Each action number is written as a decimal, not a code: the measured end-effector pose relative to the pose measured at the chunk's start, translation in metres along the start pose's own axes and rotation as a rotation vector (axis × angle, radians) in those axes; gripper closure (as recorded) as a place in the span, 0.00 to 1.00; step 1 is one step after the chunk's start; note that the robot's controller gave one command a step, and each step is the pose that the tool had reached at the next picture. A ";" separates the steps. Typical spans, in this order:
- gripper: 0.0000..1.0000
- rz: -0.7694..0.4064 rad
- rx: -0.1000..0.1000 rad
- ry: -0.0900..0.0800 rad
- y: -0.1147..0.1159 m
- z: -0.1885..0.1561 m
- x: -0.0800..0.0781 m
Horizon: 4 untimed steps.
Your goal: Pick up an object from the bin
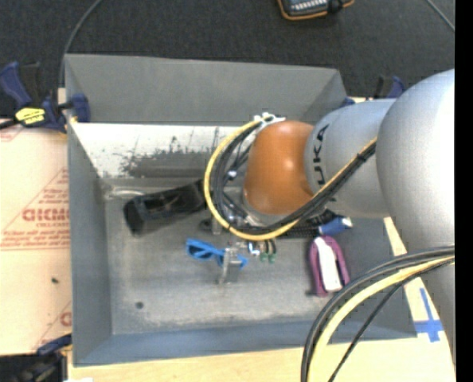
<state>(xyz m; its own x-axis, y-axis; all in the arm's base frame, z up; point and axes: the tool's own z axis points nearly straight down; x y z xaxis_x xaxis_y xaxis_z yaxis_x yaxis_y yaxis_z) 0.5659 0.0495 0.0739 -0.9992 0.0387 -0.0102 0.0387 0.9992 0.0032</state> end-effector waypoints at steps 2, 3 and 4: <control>0.00 0.011 0.001 0.010 -0.001 -0.004 0.002; 0.00 0.080 -0.002 -0.009 0.026 0.002 -0.002; 1.00 0.030 0.001 0.003 0.003 -0.003 0.000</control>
Offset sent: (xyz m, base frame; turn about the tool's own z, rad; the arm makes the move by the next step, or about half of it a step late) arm -0.0027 0.0001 0.0038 0.0096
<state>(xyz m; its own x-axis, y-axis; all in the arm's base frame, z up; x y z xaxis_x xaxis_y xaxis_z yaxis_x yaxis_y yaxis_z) 0.5662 0.0526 0.0772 -0.9976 0.0690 -0.0075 0.0690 0.9976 0.0026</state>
